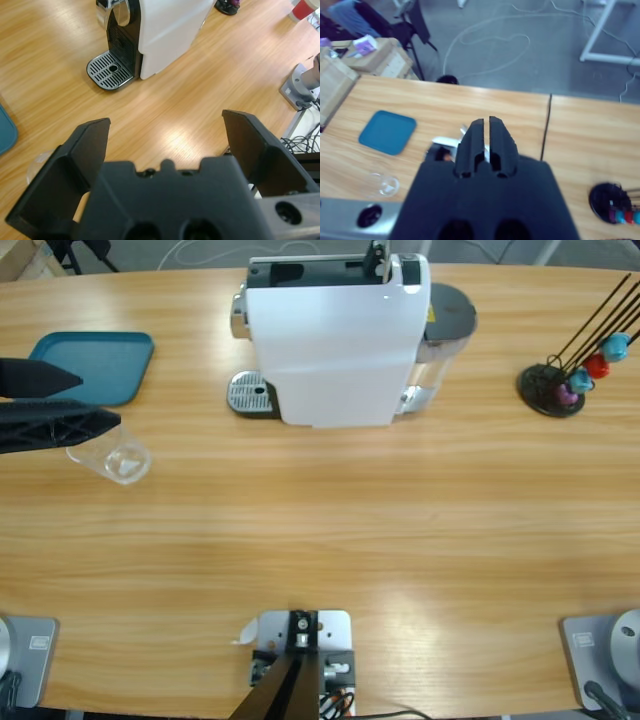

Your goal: Pour coffee

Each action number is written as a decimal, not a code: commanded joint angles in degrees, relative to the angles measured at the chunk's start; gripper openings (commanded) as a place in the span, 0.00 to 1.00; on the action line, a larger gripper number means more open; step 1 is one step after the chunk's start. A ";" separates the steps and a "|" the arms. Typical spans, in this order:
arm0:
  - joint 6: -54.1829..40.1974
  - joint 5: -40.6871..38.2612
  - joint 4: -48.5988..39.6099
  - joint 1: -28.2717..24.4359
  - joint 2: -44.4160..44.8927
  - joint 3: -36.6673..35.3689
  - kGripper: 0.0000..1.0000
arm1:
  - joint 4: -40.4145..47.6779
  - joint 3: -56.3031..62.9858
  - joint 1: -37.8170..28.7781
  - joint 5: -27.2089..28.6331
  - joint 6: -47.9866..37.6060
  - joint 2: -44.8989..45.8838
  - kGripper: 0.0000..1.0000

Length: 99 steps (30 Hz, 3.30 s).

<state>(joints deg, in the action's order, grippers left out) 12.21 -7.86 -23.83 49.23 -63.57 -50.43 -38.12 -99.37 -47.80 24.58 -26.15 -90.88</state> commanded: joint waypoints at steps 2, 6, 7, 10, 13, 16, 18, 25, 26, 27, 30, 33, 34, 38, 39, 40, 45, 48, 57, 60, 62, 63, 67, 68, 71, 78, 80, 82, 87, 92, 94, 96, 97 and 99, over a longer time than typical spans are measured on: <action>0.88 -0.86 -0.16 0.70 2.01 1.69 0.99 | 20.46 20.60 2.59 -6.08 -8.38 1.23 0.00; 0.88 -0.90 -0.16 0.70 2.05 1.55 0.99 | 21.86 16.25 3.66 -7.74 -9.29 -2.48 0.00; 0.88 -0.91 -0.16 0.70 2.05 1.60 0.99 | 21.86 15.23 3.93 -8.67 -9.36 -3.04 0.00; 0.88 -0.84 -0.16 0.70 2.14 1.95 0.99 | 21.46 14.08 4.03 -11.15 -9.63 -3.97 0.00; 0.88 -0.81 -0.16 0.70 2.05 2.18 0.99 | 19.70 14.28 3.38 -12.32 -10.01 -3.76 0.00; 0.88 -0.76 -0.16 0.70 2.14 2.59 0.99 | 19.67 14.52 2.26 -13.41 -11.42 -2.57 0.00; 0.88 -0.76 -0.16 0.70 2.14 2.95 0.99 | 19.67 14.17 1.03 -13.55 -11.63 -3.31 0.00; 0.88 -0.74 -0.13 0.70 2.45 3.17 0.99 | 19.68 12.55 -0.08 -16.56 -12.88 -8.88 0.00; 0.88 -0.69 -0.16 0.70 2.59 3.24 0.99 | 19.67 12.06 -0.10 -16.79 -12.86 -9.86 0.00; 0.88 -0.67 -0.16 0.70 2.77 3.31 0.99 | 19.67 11.48 -0.06 -17.42 -12.75 -11.09 0.00; 0.88 -0.58 -0.34 0.70 3.40 3.57 0.99 | 19.74 10.29 -0.06 -19.37 -12.37 -14.08 0.00; 0.99 -0.40 -0.41 0.70 4.25 4.50 0.99 | 19.63 9.04 -0.26 -19.65 -12.35 -15.51 0.00; 1.08 -0.40 -0.43 0.70 4.39 4.75 0.99 | 19.54 8.95 -0.45 -19.65 -12.35 -15.79 0.00; 1.15 -0.23 -0.41 0.70 4.46 4.99 0.99 | 19.49 9.37 -1.59 -20.08 -12.44 -17.26 0.00; 1.15 -0.23 -0.43 0.70 4.42 4.99 0.99 | 19.49 9.37 -2.03 -20.23 -12.49 -17.91 0.00; 1.15 -0.23 -0.43 0.70 4.42 4.99 0.99 | 19.51 9.37 -2.54 -20.39 -12.54 -18.65 0.00; 1.15 -0.23 -0.43 0.63 4.51 4.91 0.99 | 20.48 10.69 -4.83 -21.50 -13.04 -22.68 0.00; 1.24 -0.23 -1.01 0.63 4.90 4.91 0.99 | 20.81 10.69 -5.02 -21.52 -13.44 -24.58 0.00; 1.41 -0.23 -1.48 0.61 4.81 4.61 0.99 | 23.80 15.07 -5.02 -22.40 -15.53 -28.85 0.00; 1.50 -0.23 -2.10 0.61 4.65 4.08 0.99 | 25.31 17.95 -4.97 -22.61 -16.83 -30.41 0.00; 1.50 -0.23 -2.64 0.61 4.56 3.71 0.99 | 26.36 19.78 -4.69 -23.17 -17.11 -31.61 0.00; 1.50 -0.23 -2.89 0.61 4.44 3.45 0.99 | 26.84 20.55 -4.62 -23.21 -17.27 -32.06 0.00; 1.50 -0.23 -2.98 0.52 3.56 2.66 0.99 | 27.58 21.76 -4.39 -23.91 -18.05 -33.29 0.00; 1.50 -0.23 -2.98 0.52 3.24 2.43 0.99 | 27.58 21.89 -4.37 -23.96 -18.38 -33.47 0.00; 1.50 -0.23 -2.98 0.52 2.44 1.83 0.99 | 27.58 23.29 -4.25 -23.98 -19.93 -33.77 0.00; 1.50 -0.25 -2.98 0.52 2.17 1.65 0.99 | 27.58 27.37 -3.88 -23.77 -20.61 -34.54 0.00; 1.50 -0.23 -2.98 0.43 2.17 1.51 0.99 | 27.86 27.44 -3.88 -23.01 -20.44 -34.00 0.00; 1.50 -0.23 -2.98 0.34 1.96 1.46 0.99 | 28.00 26.83 -3.88 -21.11 -16.55 -31.31 0.00; 1.50 1.69 -2.19 -1.98 1.72 1.16 1.00 | 21.58 17.18 -4.00 -20.04 3.45 -15.75 0.98; 0.43 5.26 -3.42 -7.48 3.98 -2.37 1.00 | 16.12 6.10 -4.41 -22.38 10.73 -2.29 1.00; -0.26 9.81 -6.25 -7.76 4.42 -3.83 1.00 | 12.46 6.23 -4.41 -23.89 13.31 1.35 1.00; -1.80 11.76 -8.16 -7.74 4.55 -3.27 1.00 | 8.80 8.60 -4.41 -23.80 14.97 5.04 1.00; -3.00 11.79 -8.34 -7.76 4.42 -2.28 1.00 | 8.47 10.92 -4.41 -23.63 14.97 7.28 1.00; -2.23 11.71 -8.23 -7.76 4.23 0.44 1.00 | 6.61 17.00 -4.53 -23.36 14.54 12.04 1.00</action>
<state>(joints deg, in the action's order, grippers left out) 11.89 1.19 -29.43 42.18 -60.09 -53.91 -25.59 -92.96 -51.72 2.00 -13.40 -91.97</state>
